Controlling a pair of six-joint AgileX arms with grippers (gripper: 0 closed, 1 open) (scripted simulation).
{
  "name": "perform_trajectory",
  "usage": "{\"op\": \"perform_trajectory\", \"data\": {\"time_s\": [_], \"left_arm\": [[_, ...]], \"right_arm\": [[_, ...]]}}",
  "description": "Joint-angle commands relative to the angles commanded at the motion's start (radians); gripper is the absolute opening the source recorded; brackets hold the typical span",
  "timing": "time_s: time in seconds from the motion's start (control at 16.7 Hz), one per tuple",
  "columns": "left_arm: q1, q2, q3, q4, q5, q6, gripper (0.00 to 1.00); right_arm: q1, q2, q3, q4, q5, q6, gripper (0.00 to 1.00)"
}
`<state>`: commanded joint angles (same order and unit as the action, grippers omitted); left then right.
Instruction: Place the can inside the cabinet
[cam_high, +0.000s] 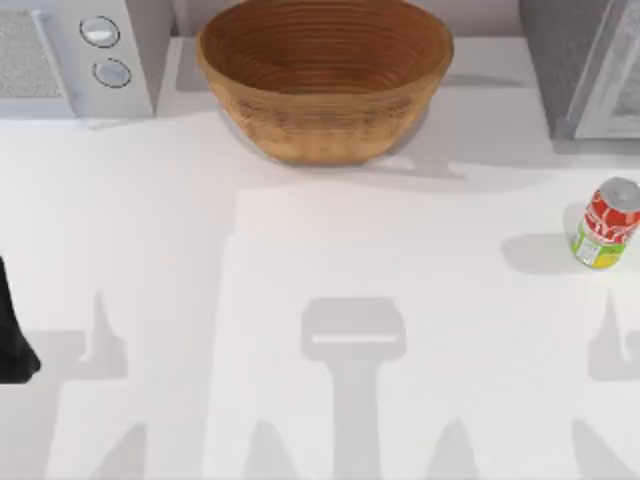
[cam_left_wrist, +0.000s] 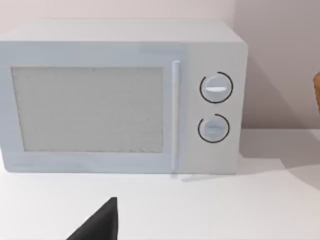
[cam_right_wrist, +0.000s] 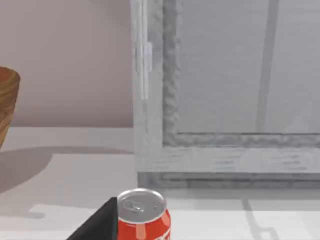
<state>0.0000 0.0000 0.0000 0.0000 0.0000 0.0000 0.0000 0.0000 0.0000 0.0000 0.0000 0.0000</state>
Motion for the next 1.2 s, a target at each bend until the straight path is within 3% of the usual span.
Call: {"op": "perform_trajectory", "data": {"time_s": [0.24, 0.48, 1.2], "left_arm": [[0.000, 0.000, 0.000, 0.000, 0.000, 0.000, 1.00], [0.000, 0.000, 0.000, 0.000, 0.000, 0.000, 1.00], [0.000, 0.000, 0.000, 0.000, 0.000, 0.000, 1.00]], "right_arm": [[0.003, 0.030, 0.006, 0.030, 0.006, 0.001, 1.00], [0.025, 0.219, 0.033, 0.204, 0.035, 0.006, 1.00], [0.161, 1.430, 0.157, 1.161, 0.173, 0.043, 1.00]]}}
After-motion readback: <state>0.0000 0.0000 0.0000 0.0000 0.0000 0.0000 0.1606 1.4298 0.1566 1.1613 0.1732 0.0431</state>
